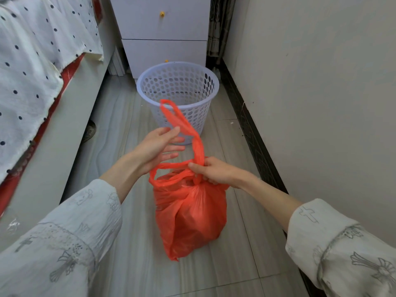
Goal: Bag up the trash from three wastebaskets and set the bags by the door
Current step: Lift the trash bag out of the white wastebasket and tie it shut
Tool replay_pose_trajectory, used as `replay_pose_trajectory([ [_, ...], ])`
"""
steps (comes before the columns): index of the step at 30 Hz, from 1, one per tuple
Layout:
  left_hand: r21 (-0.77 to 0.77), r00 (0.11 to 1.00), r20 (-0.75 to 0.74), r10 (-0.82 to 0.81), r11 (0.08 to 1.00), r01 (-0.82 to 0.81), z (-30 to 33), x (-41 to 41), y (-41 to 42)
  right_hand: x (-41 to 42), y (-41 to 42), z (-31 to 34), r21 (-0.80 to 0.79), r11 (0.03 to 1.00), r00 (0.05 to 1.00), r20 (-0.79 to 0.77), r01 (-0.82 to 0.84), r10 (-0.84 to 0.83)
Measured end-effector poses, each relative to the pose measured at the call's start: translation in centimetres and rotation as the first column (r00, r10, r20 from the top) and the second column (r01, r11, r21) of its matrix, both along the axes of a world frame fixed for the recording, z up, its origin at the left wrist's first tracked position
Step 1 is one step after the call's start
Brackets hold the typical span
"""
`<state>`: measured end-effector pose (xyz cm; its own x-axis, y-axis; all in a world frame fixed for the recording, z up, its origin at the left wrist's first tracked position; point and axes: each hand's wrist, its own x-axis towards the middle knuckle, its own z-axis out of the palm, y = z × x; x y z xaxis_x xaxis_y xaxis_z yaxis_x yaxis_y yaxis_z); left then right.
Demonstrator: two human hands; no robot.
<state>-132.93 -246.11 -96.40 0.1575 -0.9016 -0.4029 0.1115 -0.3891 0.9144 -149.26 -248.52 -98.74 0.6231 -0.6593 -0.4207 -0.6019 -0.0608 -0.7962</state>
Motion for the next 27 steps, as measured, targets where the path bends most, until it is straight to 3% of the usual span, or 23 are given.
replay_pose_trajectory([
  [3, 0.001, 0.951, 0.294, -0.096, 0.995, 0.100, -1.5, 0.0, 1.2, 0.2, 0.0, 0.2, 0.045, 0.996, 0.997, -0.023, 0.076, -0.075],
  [5, 0.051, 0.837, 0.484, -0.255, 0.963, 0.263, -2.5, 0.4, 1.9, 0.3, -0.3, 0.2, 0.073, 0.988, 0.991, -0.019, 0.135, -0.134],
  [8, 0.111, 0.623, 0.671, -0.403, 0.884, 0.453, -3.1, 0.4, 2.5, -0.1, -1.0, 0.1, 0.117, 0.970, 0.977, -0.034, 0.211, -0.209],
  [12, 0.181, 0.188, 0.920, -0.343, 0.800, 0.572, -3.7, -0.2, 2.6, -0.5, -1.2, -0.6, 0.153, 0.964, 0.976, -0.069, 0.216, -0.208],
  [15, 0.199, 0.063, 0.955, -0.289, 0.786, 0.585, -3.1, -0.8, 2.5, -0.5, -1.5, -1.1, 0.161, 0.967, 0.980, -0.052, 0.199, -0.193],
  [19, 0.225, 0.086, 0.939, -0.332, 0.785, 0.577, -1.6, -2.1, 2.4, -1.6, -2.7, -1.8, 0.039, 0.973, 0.974, -0.031, 0.225, -0.224],
  [23, 0.108, 0.304, 0.886, -0.349, 0.795, 0.597, -0.7, -2.8, 2.3, -3.4, -3.7, -3.1, -0.081, 0.967, 0.968, -0.045, 0.241, -0.245],
  [27, 0.057, 0.484, 0.781, -0.395, 0.816, 0.575, -1.0, -2.0, 2.2, -3.8, -3.7, -3.9, 0.030, 0.942, 0.939, 0.072, 0.335, -0.336],
])
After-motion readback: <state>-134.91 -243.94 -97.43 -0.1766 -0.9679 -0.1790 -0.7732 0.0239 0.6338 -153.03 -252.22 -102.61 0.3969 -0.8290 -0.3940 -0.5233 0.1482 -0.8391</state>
